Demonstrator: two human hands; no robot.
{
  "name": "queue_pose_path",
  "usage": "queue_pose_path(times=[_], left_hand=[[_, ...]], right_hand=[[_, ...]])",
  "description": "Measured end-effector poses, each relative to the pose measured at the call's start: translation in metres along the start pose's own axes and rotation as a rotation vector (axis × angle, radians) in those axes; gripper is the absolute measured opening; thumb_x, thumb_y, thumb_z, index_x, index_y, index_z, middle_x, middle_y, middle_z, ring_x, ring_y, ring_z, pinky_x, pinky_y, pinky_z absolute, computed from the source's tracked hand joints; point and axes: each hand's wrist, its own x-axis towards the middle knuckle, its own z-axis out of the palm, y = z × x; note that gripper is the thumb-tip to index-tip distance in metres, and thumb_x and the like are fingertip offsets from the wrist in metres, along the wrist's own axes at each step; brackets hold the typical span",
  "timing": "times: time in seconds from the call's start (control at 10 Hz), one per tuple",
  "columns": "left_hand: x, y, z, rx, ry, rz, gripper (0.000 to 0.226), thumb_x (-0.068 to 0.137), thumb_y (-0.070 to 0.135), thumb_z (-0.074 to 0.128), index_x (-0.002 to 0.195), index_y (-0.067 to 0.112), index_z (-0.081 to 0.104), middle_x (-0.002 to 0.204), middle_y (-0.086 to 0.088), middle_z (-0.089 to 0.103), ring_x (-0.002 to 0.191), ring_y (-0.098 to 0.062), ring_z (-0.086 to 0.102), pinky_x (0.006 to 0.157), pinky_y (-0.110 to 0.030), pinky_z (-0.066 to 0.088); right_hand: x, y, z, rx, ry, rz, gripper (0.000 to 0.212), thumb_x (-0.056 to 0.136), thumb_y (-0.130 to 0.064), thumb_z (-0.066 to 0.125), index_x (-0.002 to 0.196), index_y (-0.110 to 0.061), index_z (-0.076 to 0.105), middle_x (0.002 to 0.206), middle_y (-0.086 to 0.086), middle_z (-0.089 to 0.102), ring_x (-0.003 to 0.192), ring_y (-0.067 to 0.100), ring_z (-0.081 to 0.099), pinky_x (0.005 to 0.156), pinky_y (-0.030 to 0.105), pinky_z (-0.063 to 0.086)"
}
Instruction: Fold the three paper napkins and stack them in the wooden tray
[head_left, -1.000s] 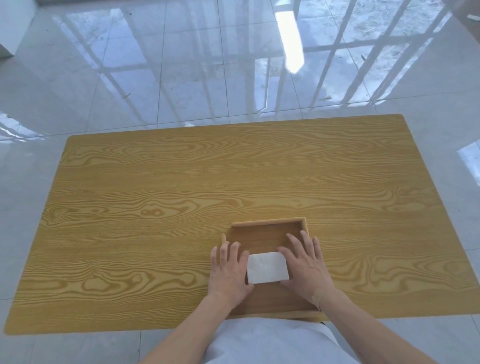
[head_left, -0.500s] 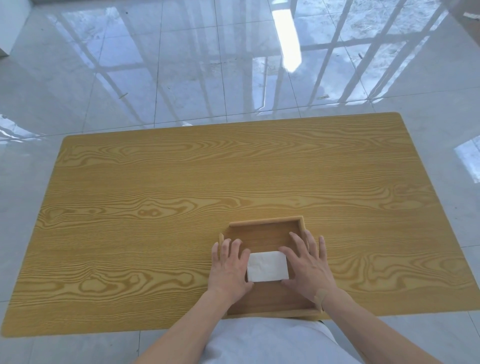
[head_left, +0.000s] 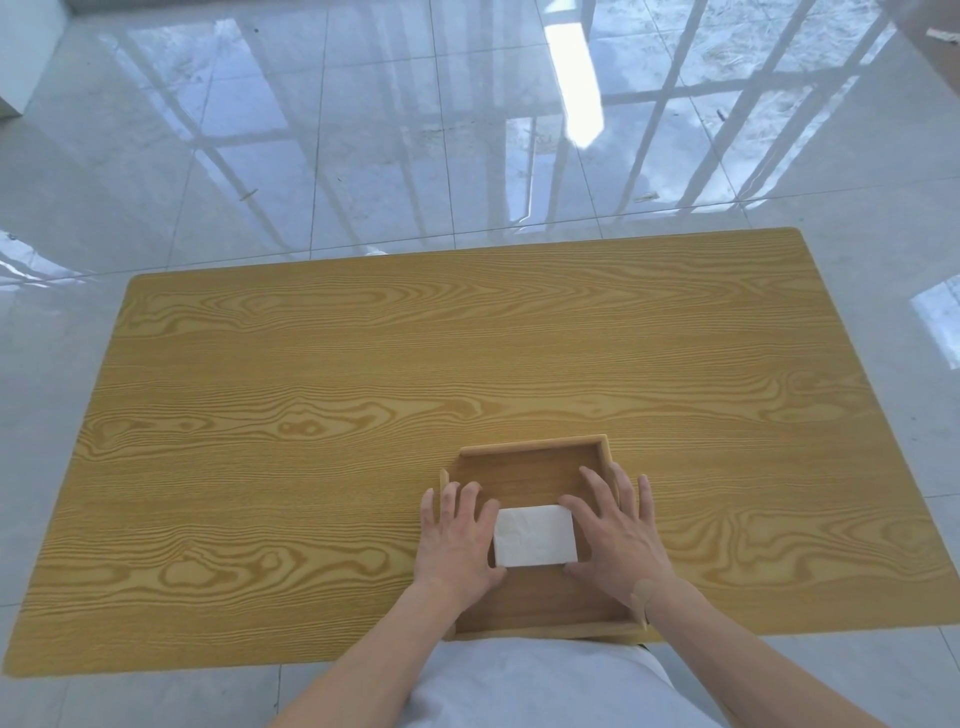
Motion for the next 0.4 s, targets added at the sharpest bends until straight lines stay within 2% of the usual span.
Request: queue_pose_path(times=[0.1, 0.2, 0.3, 0.4], left_hand=[[-0.002, -0.003, -0.005, -0.026, -0.027, -0.012, 0.083, 0.071, 0.063, 0.064, 0.137, 0.029, 0.027, 0.147, -0.006, 0.018, 0.141, -0.033, 0.006, 0.114, -0.057, -0.002], [-0.012, -0.007, -0.025, -0.093, 0.013, 0.024, 0.077, 0.074, 0.066, 0.057, 0.136, 0.030, 0.031, 0.143, -0.002, 0.025, 0.140, -0.028, 0.014, 0.116, -0.051, 0.001], [-0.019, -0.019, -0.048, -0.240, 0.132, 0.083, 0.059, 0.079, 0.064, 0.049, 0.127, 0.029, 0.047, 0.131, 0.005, 0.045, 0.131, -0.019, 0.034, 0.115, -0.041, 0.013], [-0.034, -0.044, -0.101, -0.371, 0.282, 0.265, 0.038, 0.089, 0.055, 0.048, 0.112, 0.028, 0.061, 0.114, 0.011, 0.062, 0.113, -0.011, 0.052, 0.105, -0.035, 0.037]], right_hand=[[-0.002, 0.002, -0.005, 0.055, -0.013, 0.020, 0.088, 0.065, -0.065, 0.071, 0.139, -0.042, 0.030, 0.161, 0.002, 0.010, 0.146, 0.036, -0.015, 0.117, 0.061, -0.011], [-0.009, 0.007, -0.031, 0.190, 0.003, -0.015, 0.079, 0.070, -0.064, 0.070, 0.138, -0.042, 0.035, 0.159, -0.004, 0.017, 0.149, 0.028, -0.002, 0.121, 0.052, 0.001], [-0.014, 0.021, -0.068, 0.348, 0.029, -0.041, 0.056, 0.078, -0.062, 0.064, 0.128, -0.040, 0.051, 0.145, -0.013, 0.043, 0.141, 0.017, 0.030, 0.116, 0.038, 0.028], [-0.031, 0.040, -0.140, 0.550, 0.125, -0.086, 0.034, 0.079, -0.066, 0.056, 0.099, -0.041, 0.067, 0.101, -0.027, 0.068, 0.099, -0.003, 0.063, 0.085, 0.021, 0.049]])
